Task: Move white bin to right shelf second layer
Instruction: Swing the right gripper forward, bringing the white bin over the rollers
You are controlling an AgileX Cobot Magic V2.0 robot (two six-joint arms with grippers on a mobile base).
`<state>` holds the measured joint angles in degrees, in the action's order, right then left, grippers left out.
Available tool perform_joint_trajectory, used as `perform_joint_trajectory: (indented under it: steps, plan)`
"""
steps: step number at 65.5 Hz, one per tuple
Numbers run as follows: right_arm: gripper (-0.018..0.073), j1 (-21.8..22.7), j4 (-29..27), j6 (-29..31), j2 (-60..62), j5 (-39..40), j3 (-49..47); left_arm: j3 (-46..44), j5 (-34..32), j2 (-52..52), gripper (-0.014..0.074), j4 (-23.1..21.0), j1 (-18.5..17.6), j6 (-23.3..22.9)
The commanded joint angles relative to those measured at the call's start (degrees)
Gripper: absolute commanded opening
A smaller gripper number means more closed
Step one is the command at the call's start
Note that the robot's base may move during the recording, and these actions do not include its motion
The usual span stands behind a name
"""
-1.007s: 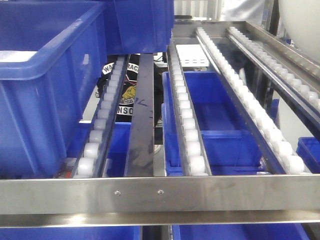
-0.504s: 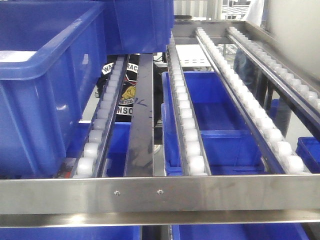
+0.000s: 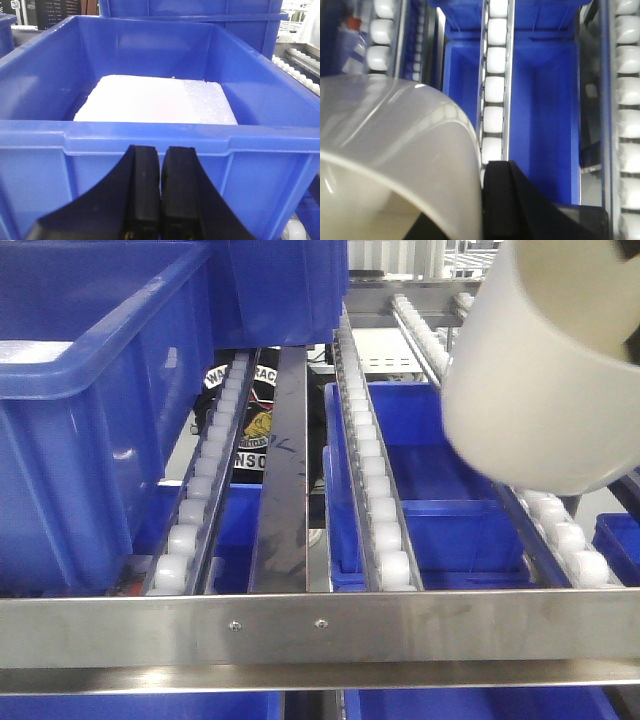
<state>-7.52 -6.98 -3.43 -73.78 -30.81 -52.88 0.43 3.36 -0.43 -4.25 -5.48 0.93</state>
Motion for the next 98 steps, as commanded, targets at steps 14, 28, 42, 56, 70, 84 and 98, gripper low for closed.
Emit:
perform_joint_trajectory:
  steps: [14, 28, 42, 56, 70, 84, 98]
  plan:
    - [0.0055, 0.1, -0.34, 0.23, -7.51, 3.5, -4.74, 2.11, -4.93, -0.18, 0.0085, -0.53, -0.32, -0.56]
    - [0.0055, 0.09, -0.34, 0.23, -10.69, 2.05, -4.74, 2.11, -4.93, -0.18, 0.0085, -0.53, -0.32, -0.56]
    - [0.0055, 0.09, -0.29, 0.28, -12.48, 1.88, -4.74, 2.11, -4.93, -0.18, 0.0085, -0.53, -0.32, -0.56]
    - [0.0055, 0.09, 0.03, 0.28, -14.18, 1.62, -4.74, 2.11, -4.93, -0.18, 0.0085, -0.53, -0.32, -0.56]
    - [0.0055, 0.09, 0.03, 0.28, -15.22, 1.6, -4.74, 2.11, -4.93, -0.18, 0.0085, -0.53, -0.32, -0.56]
    - [0.0055, 0.09, 0.03, 0.28, -15.22, 1.6, -4.74, 2.11, -4.93, -0.18, 0.0085, -0.53, -0.32, -0.56]
    - [0.0059, 0.04, 0.03, 0.28, -15.22, 1.61, -4.74, 2.11, -4.93, -0.18, 0.0085, -0.53, -0.32, -0.56]
